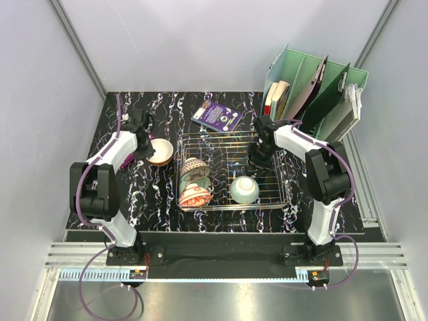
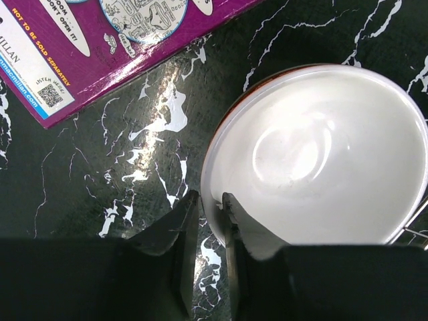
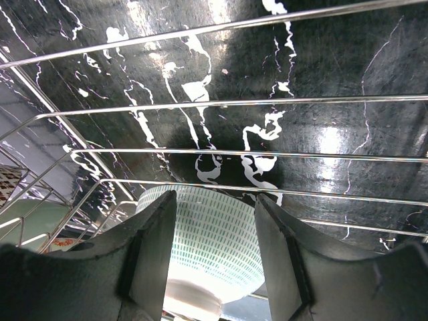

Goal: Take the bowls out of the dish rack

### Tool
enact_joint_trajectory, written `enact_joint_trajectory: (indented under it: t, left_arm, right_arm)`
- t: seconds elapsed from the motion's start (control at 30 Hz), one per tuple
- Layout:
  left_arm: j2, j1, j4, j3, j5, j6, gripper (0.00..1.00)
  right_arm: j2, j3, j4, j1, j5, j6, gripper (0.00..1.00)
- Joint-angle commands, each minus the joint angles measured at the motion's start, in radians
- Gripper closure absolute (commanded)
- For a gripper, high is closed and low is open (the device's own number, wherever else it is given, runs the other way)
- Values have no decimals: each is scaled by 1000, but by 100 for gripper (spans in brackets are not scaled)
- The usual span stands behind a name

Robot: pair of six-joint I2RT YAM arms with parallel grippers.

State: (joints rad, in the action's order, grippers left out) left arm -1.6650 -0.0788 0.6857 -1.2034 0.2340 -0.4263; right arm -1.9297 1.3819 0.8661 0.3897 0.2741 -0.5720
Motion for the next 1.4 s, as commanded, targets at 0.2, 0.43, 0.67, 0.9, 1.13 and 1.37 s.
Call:
enact_joint_trajectory:
  t: [0.2,0.43,0.67,0.9,1.13,1.37]
  left_arm:
    - [-6,4,-14,7,25,11,76]
    - [86,2,-52,39,86,-6,41]
    - [198,4,-81,18,148,17,38]
    - [366,-27,-183,-50,54,171,37]
    - [511,-424,-236,76,53,454,38]
    - [554,-547,-173,153,34,489,31]
  right_arm:
    - [-2,28,11,-9,4,17,42]
    - [-3,28,11,-9,5,20,42]
    - [-9,36,11,-9,7,21,42]
    - [-14,49,13,-9,16,21,41]
    - [-44,91,10,-12,31,21,41]
    - [-63,92,-4,-12,43,17,40]
